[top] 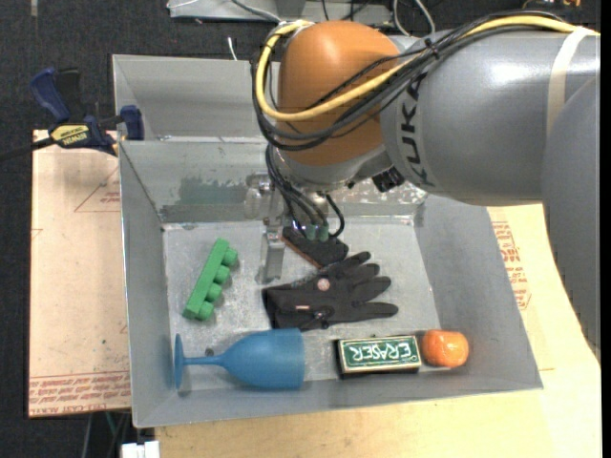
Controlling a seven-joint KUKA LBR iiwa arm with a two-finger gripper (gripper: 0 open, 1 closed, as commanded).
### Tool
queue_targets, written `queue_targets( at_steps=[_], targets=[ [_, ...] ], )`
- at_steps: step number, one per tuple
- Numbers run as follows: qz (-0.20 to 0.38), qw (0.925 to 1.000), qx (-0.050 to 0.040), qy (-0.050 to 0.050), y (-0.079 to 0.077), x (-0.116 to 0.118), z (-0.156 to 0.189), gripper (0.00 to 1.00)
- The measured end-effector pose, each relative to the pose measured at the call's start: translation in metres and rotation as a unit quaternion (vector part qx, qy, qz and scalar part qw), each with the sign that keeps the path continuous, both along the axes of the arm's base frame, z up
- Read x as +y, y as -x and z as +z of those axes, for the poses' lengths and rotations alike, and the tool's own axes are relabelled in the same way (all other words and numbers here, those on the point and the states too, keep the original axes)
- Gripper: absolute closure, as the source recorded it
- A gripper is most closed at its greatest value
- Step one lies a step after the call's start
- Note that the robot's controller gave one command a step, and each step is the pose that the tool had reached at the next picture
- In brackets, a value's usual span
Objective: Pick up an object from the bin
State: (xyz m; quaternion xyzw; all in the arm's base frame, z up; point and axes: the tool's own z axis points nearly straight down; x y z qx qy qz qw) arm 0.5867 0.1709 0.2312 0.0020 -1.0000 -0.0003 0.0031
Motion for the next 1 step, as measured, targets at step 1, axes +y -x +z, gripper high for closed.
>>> queue_targets(
  at_steps=[1],
  targets=[
    [-0.002, 1.0, -0.0038, 0.0, -0.0018, -0.0012, 0.0045, 0.0]
  ],
)
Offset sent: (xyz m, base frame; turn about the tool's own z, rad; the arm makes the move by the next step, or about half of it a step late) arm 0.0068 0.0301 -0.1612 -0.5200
